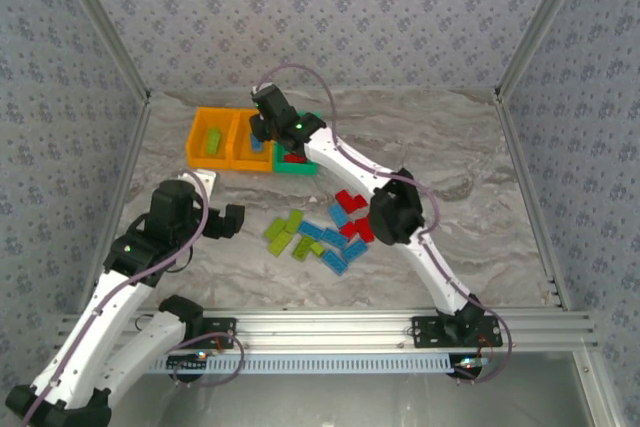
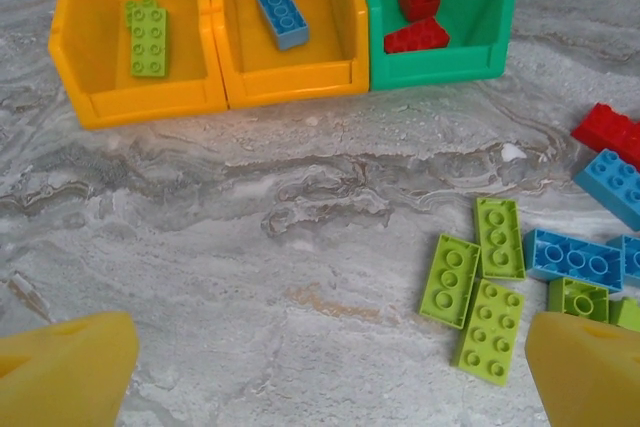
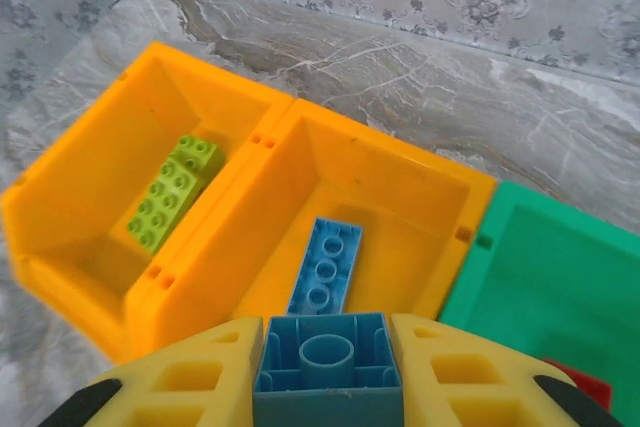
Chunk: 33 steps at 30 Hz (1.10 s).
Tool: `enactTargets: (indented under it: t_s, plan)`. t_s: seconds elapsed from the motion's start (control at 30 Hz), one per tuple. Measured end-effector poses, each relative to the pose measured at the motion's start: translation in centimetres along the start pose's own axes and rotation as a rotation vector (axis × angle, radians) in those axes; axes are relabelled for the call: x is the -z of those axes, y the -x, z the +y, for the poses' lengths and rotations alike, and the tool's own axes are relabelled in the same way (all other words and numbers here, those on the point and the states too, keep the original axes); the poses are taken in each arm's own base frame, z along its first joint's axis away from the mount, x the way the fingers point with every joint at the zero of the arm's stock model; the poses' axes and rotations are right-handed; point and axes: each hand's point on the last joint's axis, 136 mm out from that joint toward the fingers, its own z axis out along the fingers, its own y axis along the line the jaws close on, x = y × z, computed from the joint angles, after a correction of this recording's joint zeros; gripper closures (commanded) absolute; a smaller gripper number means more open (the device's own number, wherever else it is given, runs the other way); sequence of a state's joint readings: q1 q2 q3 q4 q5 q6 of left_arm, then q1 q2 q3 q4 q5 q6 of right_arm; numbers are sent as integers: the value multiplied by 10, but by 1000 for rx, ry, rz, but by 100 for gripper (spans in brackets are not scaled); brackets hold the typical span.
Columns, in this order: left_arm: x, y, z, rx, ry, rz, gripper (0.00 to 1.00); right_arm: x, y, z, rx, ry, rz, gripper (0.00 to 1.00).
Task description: Sort the legos into containers by color
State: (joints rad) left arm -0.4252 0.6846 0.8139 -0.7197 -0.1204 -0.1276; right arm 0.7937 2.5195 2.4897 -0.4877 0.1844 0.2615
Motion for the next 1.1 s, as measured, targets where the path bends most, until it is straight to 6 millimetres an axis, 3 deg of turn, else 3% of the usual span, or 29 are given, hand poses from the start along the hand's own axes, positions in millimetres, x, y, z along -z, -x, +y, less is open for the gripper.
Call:
enactTargets:
  t_s: [0.13, 0.2, 0.37, 0.5, 0.6, 0.73, 0.83, 0.93, 1.0, 1.1]
  plan:
    - [-2, 1, 2, 0, 7, 0, 1, -28, -20, 2, 37, 28, 32, 46]
    - [-2, 2, 2, 3, 7, -5, 1, -32, -27, 4, 48, 42, 49, 43]
    - [-5, 1, 3, 11, 4, 5, 1, -21, -17, 16, 81, 76, 33, 43]
    - [-8, -1, 3, 21, 5, 18, 1, 8, -8, 24, 100, 85, 63, 44]
    - [-11, -3, 2, 60, -1, 40, 1, 55, 4, 26, 110, 99, 98, 42]
    - [-15, 1, -7, 153, -33, 107, 1, 156, 9, 22, 122, 139, 126, 38]
    - [-27, 5, -18, 213, -64, 175, 1, 240, 0, 15, 116, 188, 108, 26]
    - [-49, -3, -36, 219, -84, 277, 4, 308, -29, 4, 91, 236, 90, 17]
    - [-66, -16, -51, 207, -92, 355, 10, 333, -54, -7, 56, 249, 96, 14]
    - [-93, -36, -64, 205, -79, 452, 18, 346, -93, -27, -1, 219, 139, 11]
